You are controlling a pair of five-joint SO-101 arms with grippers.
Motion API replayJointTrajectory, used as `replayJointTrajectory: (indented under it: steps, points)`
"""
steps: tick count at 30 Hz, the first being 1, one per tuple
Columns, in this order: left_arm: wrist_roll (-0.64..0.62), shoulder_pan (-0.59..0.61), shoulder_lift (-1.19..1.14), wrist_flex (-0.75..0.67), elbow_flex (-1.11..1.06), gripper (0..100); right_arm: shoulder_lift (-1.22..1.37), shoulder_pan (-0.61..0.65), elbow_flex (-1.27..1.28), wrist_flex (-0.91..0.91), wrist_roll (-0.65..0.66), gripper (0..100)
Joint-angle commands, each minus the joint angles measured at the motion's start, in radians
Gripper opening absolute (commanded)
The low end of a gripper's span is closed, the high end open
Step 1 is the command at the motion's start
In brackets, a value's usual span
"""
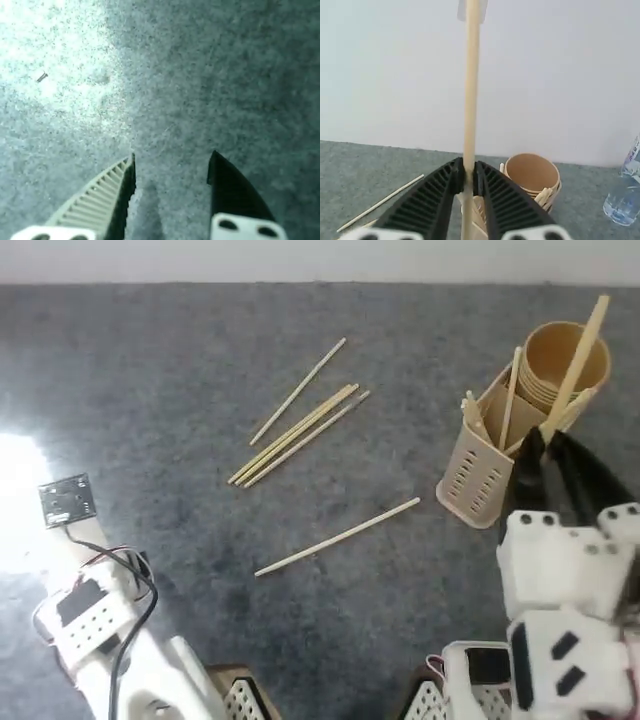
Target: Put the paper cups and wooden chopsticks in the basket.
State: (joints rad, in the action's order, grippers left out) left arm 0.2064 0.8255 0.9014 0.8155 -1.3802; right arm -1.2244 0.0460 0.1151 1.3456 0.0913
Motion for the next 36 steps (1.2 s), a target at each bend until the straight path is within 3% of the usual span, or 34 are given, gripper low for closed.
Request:
replayJointTrajectory:
  steps: [1,8,19,27,36]
  points:
    - [-0.009,-0.005,0.021,-0.018,0.005,22,-0.154,-0.007,0.278,-0.203,0.040,0.8]
    - [-0.009,-0.005,0.021,-0.018,0.005,22,-0.025,-0.021,0.393,-0.420,0.126,0.8]
    - [-0.009,-0.006,0.021,-0.018,0.005,22,0.160,-0.082,0.417,-0.693,0.129,0.8]
    - [-0.009,-0.006,0.021,-0.020,0.005,22,0.282,-0.125,0.687,-1.018,0.118,0.8]
    - [-0.009,-0.008,0.021,-0.020,0.005,22,0.280,-0.125,0.893,-1.044,0.120,0.8]
